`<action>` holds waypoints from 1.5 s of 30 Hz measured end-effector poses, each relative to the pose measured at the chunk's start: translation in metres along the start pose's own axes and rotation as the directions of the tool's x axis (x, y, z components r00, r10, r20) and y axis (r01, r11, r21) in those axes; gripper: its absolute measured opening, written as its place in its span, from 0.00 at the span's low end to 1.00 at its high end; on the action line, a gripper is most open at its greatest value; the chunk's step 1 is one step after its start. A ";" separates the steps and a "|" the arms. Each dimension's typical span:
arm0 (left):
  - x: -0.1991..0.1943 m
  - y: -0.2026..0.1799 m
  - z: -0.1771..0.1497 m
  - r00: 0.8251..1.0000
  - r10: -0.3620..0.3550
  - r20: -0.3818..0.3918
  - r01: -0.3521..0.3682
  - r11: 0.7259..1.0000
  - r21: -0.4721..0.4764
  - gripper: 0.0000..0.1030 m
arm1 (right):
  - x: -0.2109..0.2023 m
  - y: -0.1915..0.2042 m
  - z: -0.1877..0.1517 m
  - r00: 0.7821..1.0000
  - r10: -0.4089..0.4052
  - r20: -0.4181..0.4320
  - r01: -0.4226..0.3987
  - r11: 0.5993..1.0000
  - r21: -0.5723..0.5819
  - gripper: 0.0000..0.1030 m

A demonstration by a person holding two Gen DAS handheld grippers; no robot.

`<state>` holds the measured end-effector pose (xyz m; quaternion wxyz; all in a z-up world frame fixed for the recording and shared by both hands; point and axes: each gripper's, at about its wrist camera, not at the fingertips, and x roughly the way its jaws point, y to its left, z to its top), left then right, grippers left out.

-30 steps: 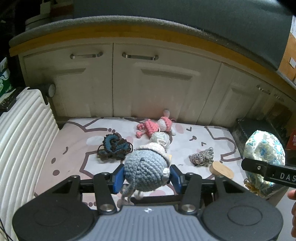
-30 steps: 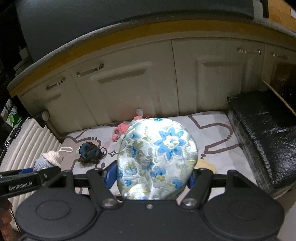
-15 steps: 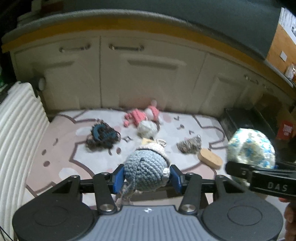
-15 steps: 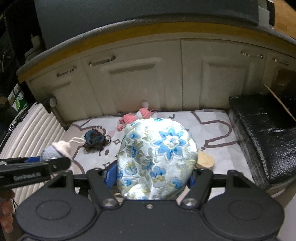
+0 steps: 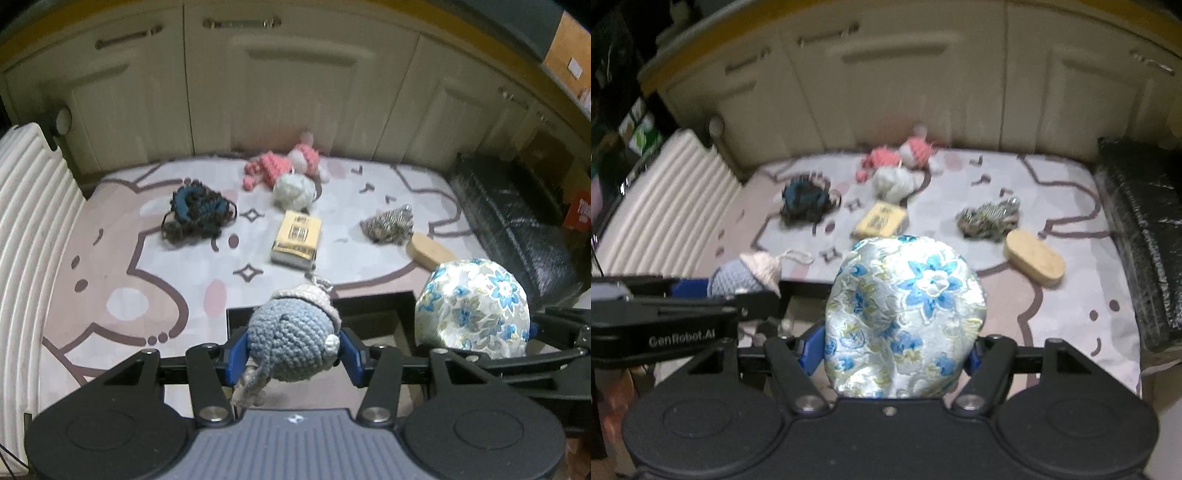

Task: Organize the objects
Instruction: 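Carry the mouse and pouch over the black box and release both inside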

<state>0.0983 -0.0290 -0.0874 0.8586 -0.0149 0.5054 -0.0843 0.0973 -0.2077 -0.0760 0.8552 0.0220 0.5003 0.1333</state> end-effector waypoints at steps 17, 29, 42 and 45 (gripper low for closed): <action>0.023 0.001 0.007 0.998 0.045 -0.040 -0.045 0.999 -0.007 0.78 | 0.033 0.002 0.000 0.993 0.003 -0.114 -0.010 0.998 -0.057 0.69; 0.023 0.006 0.007 0.998 0.039 -0.054 -0.040 0.999 -0.022 0.78 | 0.049 0.001 0.004 0.987 0.041 -0.155 -0.048 0.998 -0.039 0.69; 0.024 0.005 0.004 0.996 0.048 -0.070 -0.049 0.999 -0.018 0.78 | 0.044 0.001 0.001 0.990 0.013 -0.141 -0.022 0.998 -0.063 0.91; 0.023 0.005 0.003 0.996 0.051 -0.073 -0.053 0.998 -0.016 0.78 | 0.042 -0.002 0.001 0.991 0.009 -0.136 -0.017 0.998 -0.059 0.91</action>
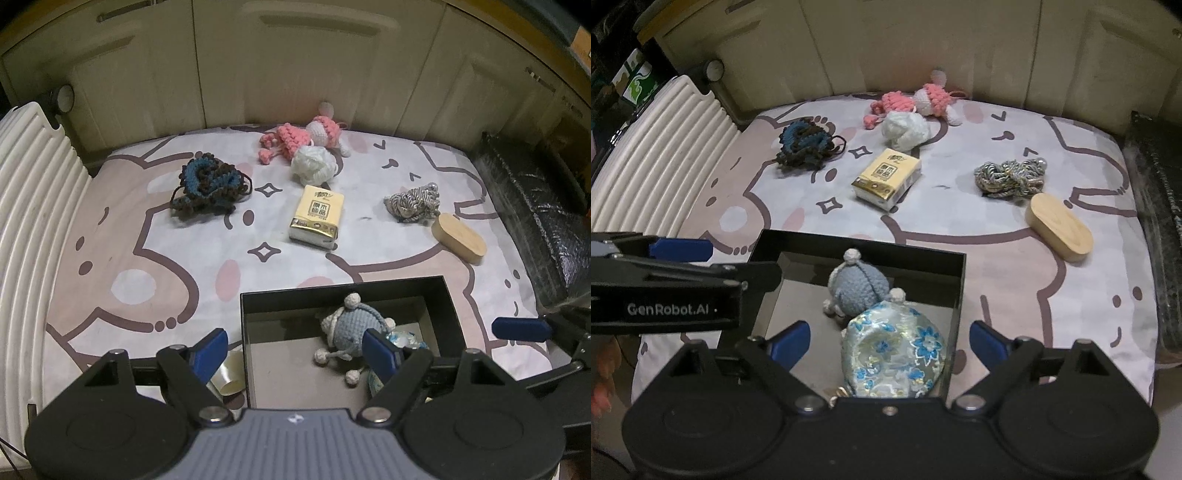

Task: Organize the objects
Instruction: 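Carry the mouse and pouch over the black box and release both inside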

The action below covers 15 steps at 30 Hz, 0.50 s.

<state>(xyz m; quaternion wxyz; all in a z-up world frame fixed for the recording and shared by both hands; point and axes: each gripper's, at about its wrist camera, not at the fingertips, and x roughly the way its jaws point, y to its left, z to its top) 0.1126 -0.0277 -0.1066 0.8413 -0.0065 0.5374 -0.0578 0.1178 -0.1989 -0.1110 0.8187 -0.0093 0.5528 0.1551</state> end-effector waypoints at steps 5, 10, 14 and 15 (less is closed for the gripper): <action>-0.001 0.001 -0.001 1.000 0.003 0.000 -0.003 1.000 -0.004 0.79 | -0.004 0.001 -0.001 1.000 -0.009 0.008 0.009 1.000 -0.011 0.91; -0.003 0.001 -0.002 1.000 0.005 0.002 -0.005 1.000 -0.005 0.79 | -0.008 -0.001 -0.002 1.000 -0.012 0.019 0.012 1.000 -0.009 0.92; -0.006 0.001 -0.003 1.000 0.009 0.005 -0.009 1.000 -0.006 0.79 | -0.011 0.000 -0.003 0.999 -0.018 0.027 0.018 1.000 -0.015 0.93; -0.007 0.001 -0.003 1.000 0.008 0.007 -0.008 1.000 -0.007 0.79 | -0.012 0.000 -0.003 0.999 -0.020 0.030 0.021 1.000 -0.016 0.94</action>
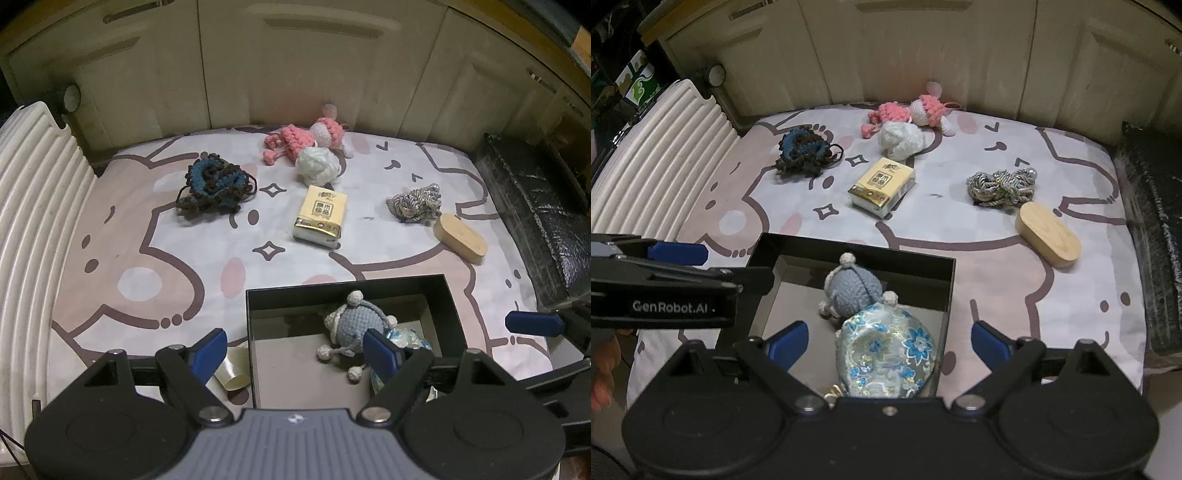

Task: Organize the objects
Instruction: 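Carry the mouse and pouch over the black box and release both inside, then lift both open tools away from the box toward the remaining toys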

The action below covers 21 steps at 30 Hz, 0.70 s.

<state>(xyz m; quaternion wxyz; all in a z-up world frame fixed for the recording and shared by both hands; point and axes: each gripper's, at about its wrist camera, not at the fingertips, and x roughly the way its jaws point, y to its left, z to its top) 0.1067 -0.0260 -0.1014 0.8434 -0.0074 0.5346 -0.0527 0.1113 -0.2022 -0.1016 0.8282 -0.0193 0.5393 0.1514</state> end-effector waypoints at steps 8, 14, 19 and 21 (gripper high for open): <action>-0.008 0.000 -0.002 1.000 0.008 0.014 -0.008 1.000 -0.005 0.82 | -0.011 -0.004 -0.001 1.000 0.002 0.030 -0.002 1.000 0.021 0.94; -0.013 0.002 -0.005 1.000 0.013 0.023 -0.013 1.000 -0.012 0.86 | -0.019 -0.010 -0.002 0.999 -0.019 0.051 0.016 0.999 0.052 0.96; -0.018 0.003 -0.008 0.999 0.019 0.028 -0.019 1.000 -0.008 0.89 | -0.025 -0.014 -0.005 0.998 -0.027 0.065 0.023 0.997 0.069 0.96; -0.020 0.003 -0.009 0.999 0.022 0.030 -0.022 1.000 -0.007 0.90 | -0.027 -0.015 -0.005 0.997 -0.029 0.070 0.024 0.997 0.075 0.96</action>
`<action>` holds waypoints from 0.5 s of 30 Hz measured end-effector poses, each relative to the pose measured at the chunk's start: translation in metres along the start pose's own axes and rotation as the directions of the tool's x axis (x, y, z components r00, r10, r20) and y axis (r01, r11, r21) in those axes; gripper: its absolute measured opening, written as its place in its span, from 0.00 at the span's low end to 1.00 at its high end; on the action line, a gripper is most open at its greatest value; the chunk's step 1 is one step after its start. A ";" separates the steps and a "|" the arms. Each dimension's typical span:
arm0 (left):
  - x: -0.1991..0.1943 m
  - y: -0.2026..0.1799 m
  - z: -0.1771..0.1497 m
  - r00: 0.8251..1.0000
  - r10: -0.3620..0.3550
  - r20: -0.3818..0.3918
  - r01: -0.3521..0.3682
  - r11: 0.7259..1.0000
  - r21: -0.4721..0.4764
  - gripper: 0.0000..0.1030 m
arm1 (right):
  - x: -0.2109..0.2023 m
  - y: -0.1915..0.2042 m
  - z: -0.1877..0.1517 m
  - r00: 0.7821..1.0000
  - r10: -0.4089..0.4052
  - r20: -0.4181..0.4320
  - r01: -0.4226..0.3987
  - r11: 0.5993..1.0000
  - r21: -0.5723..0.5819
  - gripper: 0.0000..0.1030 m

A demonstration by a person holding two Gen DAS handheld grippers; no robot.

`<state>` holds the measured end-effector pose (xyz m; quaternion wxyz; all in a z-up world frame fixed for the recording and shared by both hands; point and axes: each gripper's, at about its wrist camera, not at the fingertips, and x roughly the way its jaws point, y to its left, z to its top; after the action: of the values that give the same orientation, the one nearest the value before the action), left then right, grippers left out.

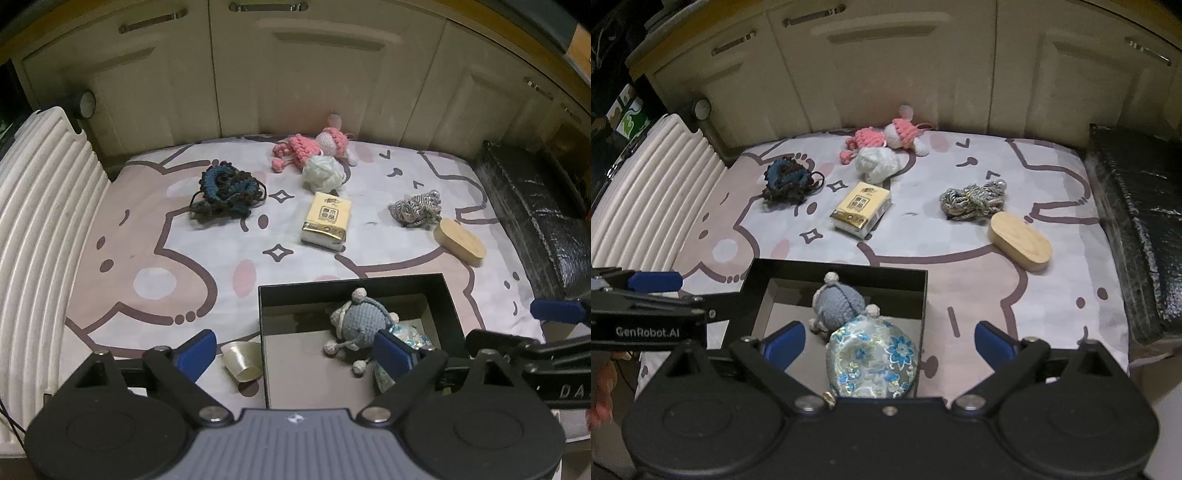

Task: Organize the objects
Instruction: 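Lift both open tools away from the box toward the remaining toys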

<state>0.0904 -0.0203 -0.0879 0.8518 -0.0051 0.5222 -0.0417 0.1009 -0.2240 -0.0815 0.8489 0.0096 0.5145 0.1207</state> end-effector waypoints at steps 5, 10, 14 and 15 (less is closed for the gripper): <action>-0.005 0.003 -0.002 1.000 0.004 0.011 -0.004 1.000 -0.015 0.93 | -0.005 -0.004 -0.001 1.000 -0.010 0.014 0.010 1.000 0.016 0.97; -0.010 0.006 -0.005 1.000 0.009 0.023 -0.009 0.999 -0.035 0.98 | -0.010 -0.009 -0.003 0.999 -0.024 0.029 0.024 0.999 0.030 0.97; -0.012 0.008 -0.006 0.999 0.027 0.032 -0.025 0.999 -0.043 1.00 | -0.014 -0.011 -0.004 0.998 -0.036 0.042 0.034 0.999 0.035 0.98; -0.013 0.008 -0.007 0.999 0.032 0.033 -0.031 0.999 -0.042 1.00 | -0.015 -0.012 -0.005 0.998 -0.038 0.045 0.036 0.999 0.037 0.98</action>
<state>0.0791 -0.0114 -0.0800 0.8607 -0.0155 0.5086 -0.0173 0.0923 -0.2396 -0.0725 0.8621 0.0183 0.4974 0.0954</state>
